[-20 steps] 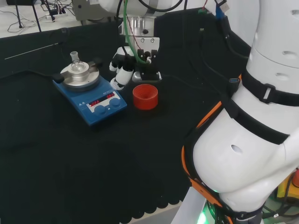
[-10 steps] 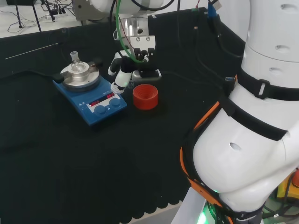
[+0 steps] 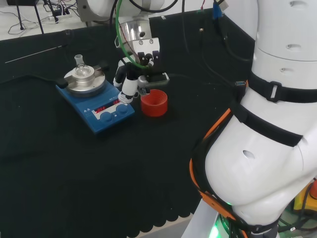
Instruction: Turn on the heater.
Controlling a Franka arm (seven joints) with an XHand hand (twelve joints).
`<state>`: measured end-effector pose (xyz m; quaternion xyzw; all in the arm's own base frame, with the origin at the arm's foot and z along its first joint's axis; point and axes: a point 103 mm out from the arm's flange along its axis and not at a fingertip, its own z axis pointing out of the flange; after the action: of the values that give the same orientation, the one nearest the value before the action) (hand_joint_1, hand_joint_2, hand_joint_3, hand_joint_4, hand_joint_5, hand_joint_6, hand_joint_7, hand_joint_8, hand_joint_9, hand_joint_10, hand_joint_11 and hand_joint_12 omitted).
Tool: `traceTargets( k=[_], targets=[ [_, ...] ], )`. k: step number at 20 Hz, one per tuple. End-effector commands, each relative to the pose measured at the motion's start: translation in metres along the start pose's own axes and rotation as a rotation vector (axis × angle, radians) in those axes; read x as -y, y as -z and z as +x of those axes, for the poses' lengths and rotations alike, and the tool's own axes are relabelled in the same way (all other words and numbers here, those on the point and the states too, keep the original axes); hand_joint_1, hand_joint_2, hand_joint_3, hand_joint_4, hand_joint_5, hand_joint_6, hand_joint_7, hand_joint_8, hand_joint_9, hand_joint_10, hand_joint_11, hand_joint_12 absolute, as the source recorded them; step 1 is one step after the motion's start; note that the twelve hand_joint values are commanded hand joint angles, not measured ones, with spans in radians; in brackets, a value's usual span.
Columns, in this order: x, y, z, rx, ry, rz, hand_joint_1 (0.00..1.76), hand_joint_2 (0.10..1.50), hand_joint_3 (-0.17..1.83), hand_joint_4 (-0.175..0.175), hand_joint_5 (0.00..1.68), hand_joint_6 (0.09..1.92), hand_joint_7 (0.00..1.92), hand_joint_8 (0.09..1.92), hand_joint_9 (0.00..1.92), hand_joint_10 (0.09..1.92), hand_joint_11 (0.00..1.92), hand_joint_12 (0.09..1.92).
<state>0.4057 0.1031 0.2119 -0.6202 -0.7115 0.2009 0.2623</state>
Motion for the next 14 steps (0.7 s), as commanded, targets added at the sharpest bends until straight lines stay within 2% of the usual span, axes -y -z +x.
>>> traceTargets(
  k=[1, 3, 5, 8, 11, 14],
  targets=[
    [-0.003, -0.006, 0.0, 0.026, -0.014, 0.076, 1.08, 0.69, 0.72, -0.067, 0.43, 0.09, 1.43, 0.94, 1.58, 1.11, 1.61, 1.25],
    [-0.004, -0.007, 0.001, 0.034, -0.018, 0.1, 1.09, 0.7, 0.73, -0.068, 0.43, 0.09, 1.48, 1.02, 1.64, 1.27, 1.7, 1.42],
    [-0.004, -0.009, 0.002, 0.037, -0.011, 0.097, 1.1, 0.7, 0.74, -0.067, 0.44, 0.09, 1.51, 1.13, 1.7, 1.42, 1.75, 1.6],
    [-0.006, -0.01, 0.005, 0.051, -0.01, 0.122, 1.12, 0.71, 0.75, -0.065, 0.45, 0.09, 1.55, 1.29, 1.74, 1.6, 1.79, 1.78],
    [-0.007, -0.011, 0.008, 0.058, -0.003, 0.154, 1.29, 0.71, 0.89, -0.058, 0.43, 0.09, 1.56, 1.46, 1.74, 1.7, 1.78, 1.86],
    [-0.008, -0.013, 0.012, 0.07, -0.001, 0.185, 1.39, 0.68, 1.02, -0.049, 0.41, 0.09, 1.58, 1.55, 1.75, 1.75, 1.76, 1.87]
  ],
)
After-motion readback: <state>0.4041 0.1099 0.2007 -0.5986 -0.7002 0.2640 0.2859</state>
